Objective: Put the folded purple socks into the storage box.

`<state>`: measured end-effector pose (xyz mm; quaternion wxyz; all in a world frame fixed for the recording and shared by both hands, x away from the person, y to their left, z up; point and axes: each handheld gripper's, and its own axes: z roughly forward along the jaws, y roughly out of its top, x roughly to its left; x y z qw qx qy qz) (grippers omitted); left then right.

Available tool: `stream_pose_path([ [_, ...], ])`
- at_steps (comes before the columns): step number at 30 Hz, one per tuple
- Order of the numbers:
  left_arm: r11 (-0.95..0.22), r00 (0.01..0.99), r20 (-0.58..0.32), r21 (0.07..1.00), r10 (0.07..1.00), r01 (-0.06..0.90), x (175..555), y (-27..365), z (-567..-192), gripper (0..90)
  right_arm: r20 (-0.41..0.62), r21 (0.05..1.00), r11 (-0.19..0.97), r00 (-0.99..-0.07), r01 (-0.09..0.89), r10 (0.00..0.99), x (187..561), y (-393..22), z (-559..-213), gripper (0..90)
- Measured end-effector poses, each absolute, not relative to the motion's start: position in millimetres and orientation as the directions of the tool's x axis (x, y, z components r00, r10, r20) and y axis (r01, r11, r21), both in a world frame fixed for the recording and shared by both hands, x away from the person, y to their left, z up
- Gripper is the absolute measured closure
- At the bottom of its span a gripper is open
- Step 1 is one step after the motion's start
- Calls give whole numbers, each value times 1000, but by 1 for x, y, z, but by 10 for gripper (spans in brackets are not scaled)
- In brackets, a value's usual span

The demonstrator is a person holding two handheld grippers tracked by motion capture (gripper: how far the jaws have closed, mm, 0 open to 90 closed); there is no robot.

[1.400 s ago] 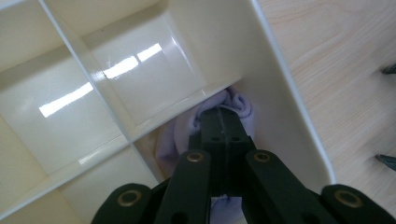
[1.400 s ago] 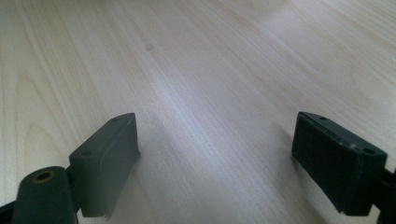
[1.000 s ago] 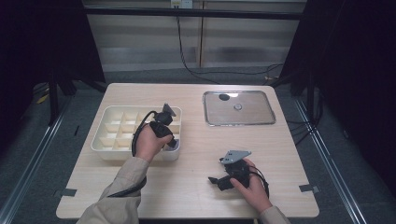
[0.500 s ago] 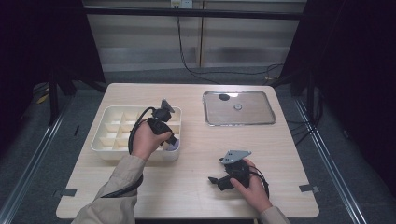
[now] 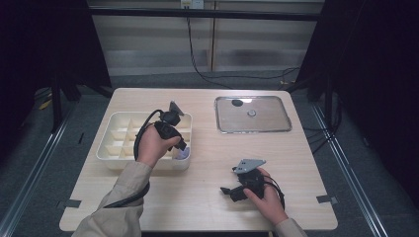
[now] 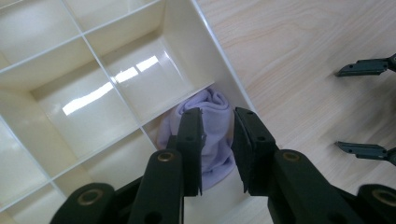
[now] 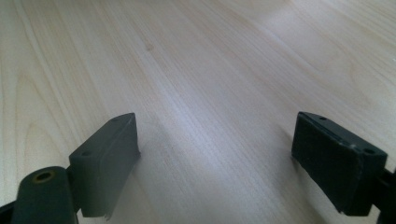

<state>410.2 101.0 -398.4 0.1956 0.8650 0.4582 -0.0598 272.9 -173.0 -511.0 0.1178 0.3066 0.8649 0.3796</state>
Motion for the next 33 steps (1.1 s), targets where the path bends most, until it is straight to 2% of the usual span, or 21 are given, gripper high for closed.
stream_pose_path([
  [14,-495,568,-277,292,775,818,411,105,-389,668,28,728,525,-783,442,621,273,-173,-511,144],
  [21,-497,573,-269,303,774,813,411,105,-387,529,31,729,523,-785,441,619,273,-173,-511,144],
  [33,-508,583,-254,304,772,806,408,105,-382,395,30,728,524,-785,441,619,273,-173,-511,144],
])
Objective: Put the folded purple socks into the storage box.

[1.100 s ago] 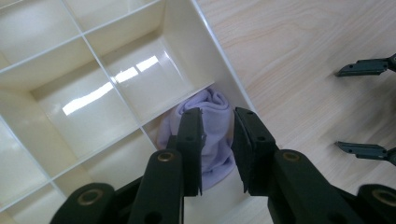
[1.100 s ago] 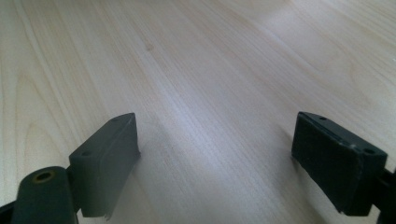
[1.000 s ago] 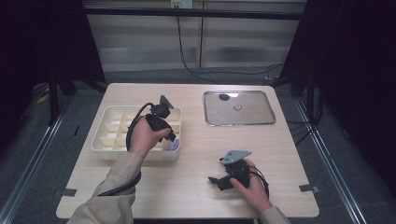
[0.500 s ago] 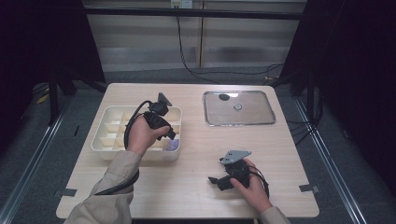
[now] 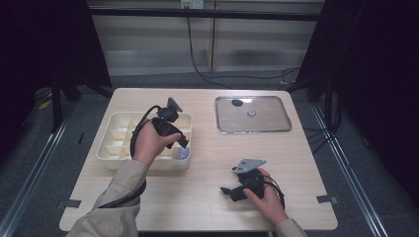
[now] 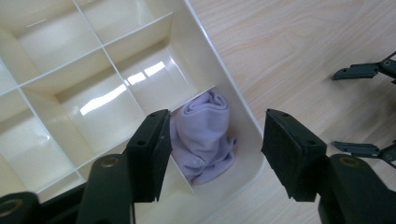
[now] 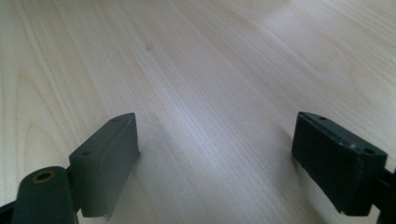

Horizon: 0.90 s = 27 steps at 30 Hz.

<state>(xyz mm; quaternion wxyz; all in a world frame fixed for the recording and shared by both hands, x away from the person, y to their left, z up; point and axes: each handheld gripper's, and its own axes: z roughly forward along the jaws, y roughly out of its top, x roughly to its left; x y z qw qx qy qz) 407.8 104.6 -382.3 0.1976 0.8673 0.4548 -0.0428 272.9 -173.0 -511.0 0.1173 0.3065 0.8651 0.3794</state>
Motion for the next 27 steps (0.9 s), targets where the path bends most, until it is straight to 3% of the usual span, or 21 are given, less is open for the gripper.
stream_pose_path([
  [12,-514,591,-262,309,763,800,404,111,-383,226,31,729,523,-785,441,619,273,-173,-511,144],
  [27,-515,601,-269,327,753,792,395,123,-379,210,31,729,523,-785,441,619,273,-173,-511,143],
])
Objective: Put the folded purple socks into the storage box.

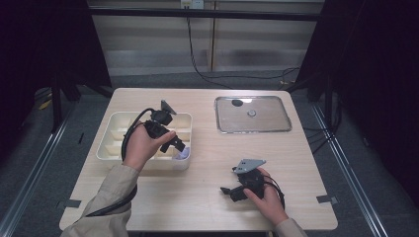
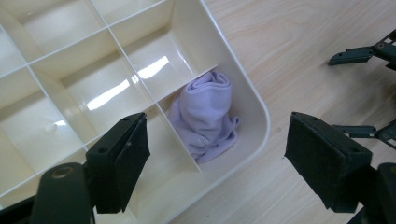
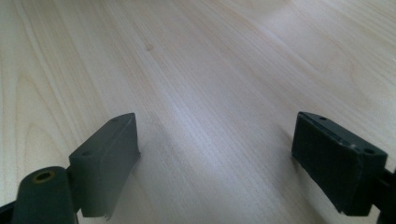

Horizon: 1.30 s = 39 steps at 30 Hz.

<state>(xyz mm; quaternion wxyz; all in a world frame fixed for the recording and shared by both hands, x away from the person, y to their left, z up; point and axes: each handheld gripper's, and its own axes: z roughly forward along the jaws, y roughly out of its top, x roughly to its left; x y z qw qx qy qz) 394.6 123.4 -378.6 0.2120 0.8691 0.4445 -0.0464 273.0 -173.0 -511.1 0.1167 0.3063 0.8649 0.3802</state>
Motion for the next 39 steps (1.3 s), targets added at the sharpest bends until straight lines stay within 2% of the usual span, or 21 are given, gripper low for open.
stream_pose_path([
  [39,-533,631,-292,350,719,770,364,156,-388,231,33,726,525,-785,444,618,273,-173,-511,144],
])
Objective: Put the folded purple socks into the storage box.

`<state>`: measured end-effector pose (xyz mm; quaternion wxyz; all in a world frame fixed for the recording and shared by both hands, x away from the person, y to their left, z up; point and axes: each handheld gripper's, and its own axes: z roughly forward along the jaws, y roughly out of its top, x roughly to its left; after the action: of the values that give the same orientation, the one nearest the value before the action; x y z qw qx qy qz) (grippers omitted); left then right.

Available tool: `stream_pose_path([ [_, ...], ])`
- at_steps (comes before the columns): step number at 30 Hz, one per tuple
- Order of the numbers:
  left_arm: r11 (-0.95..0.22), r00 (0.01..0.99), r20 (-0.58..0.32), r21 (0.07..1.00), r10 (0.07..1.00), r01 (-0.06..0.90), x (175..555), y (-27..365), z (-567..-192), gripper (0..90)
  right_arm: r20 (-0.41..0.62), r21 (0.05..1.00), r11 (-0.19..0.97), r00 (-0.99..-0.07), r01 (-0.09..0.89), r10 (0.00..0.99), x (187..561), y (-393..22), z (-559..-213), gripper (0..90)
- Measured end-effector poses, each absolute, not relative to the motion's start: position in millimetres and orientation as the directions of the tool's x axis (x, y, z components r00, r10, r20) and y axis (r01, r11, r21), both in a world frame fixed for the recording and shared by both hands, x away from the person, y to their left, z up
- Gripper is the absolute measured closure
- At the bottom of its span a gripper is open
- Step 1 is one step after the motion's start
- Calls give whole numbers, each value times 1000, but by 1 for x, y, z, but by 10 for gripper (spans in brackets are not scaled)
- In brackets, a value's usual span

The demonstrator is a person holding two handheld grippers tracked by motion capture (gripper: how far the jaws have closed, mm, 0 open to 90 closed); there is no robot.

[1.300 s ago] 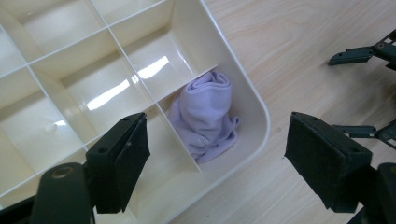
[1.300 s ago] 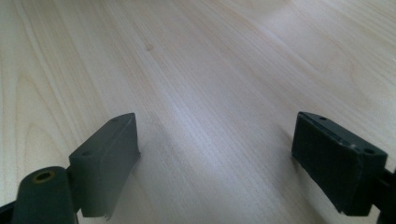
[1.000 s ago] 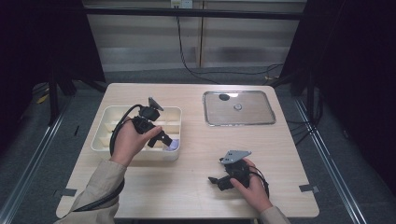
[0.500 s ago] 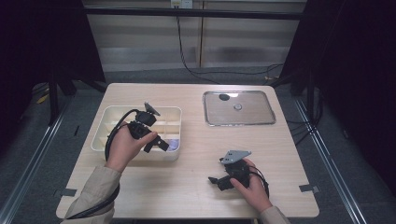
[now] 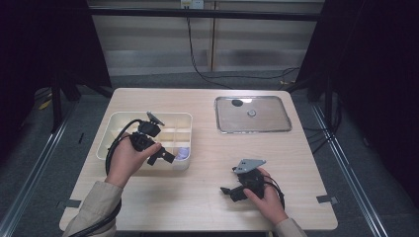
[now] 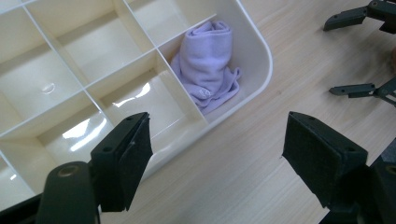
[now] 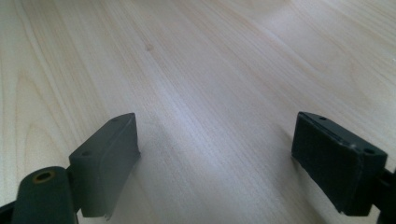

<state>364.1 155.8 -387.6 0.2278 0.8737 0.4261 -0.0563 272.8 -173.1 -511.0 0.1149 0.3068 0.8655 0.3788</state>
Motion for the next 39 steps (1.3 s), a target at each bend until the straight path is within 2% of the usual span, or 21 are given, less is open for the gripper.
stream_pose_path([
  [39,-521,636,-308,382,707,764,334,185,-400,236,34,726,524,-785,444,618,273,-173,-511,144],
])
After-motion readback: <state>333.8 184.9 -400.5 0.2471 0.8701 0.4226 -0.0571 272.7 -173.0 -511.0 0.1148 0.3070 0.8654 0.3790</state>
